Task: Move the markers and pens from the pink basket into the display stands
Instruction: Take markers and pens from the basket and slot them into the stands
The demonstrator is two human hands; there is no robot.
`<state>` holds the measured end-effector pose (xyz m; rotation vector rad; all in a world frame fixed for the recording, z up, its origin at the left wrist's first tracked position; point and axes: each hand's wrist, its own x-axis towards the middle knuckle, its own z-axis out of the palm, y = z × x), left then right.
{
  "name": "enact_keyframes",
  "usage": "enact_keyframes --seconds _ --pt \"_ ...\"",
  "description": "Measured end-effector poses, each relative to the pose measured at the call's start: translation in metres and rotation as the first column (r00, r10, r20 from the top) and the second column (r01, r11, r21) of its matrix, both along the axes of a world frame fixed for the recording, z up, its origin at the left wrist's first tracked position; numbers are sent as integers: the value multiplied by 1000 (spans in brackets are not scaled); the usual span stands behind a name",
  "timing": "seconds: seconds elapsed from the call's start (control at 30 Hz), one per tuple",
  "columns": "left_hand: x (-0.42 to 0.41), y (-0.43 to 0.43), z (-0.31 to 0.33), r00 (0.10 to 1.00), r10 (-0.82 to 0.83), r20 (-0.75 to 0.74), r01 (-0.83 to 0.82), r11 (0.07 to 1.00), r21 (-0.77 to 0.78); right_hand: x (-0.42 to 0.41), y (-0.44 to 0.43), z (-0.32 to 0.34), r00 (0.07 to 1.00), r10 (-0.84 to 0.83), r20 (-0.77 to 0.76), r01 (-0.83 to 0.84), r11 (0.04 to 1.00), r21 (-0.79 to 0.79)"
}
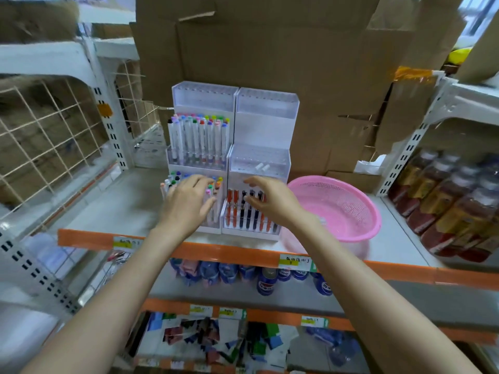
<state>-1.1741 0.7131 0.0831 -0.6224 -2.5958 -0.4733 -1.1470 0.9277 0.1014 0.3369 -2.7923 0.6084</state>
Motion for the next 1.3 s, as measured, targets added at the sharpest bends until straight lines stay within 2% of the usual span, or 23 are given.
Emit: enact_keyframes --seconds 0.2,0.4,0.6,0.83,0.93,1.03,1.1,1.3 --pt "-16 -42 -4 998 3 59 0 998 -59 -11 -45 -4 999 -29 -34 36 972 231" --pt "-42 -71 1 982 -158 102 167 982 -86 -27 -83 -8 989 -129 67 105 954 282" --pt "-64 -84 -12 930 -317 184 351 916 -196 -36 -112 -19 973 -222 62 190 924 332" --pt "-67 -93 -17 914 -392 101 405 898 -170 -35 -124 -16 958 -278 64 243 912 329" --pt "-71 -89 -16 924 -376 65 381 916 -127 -39 -129 -10 972 -233 19 215 925 313" --pt "-74 -84 -13 925 -380 19 380 925 -21 -44 -134 -8 984 -175 -26 175 939 297" --pt "-80 -81 -10 926 -376 21 374 926 53 -48 -135 -9 986 -163 -33 165 946 279" --pt "-91 -79 -14 932 -356 67 352 933 70 -54 -129 -10 994 -109 -30 113 961 253"
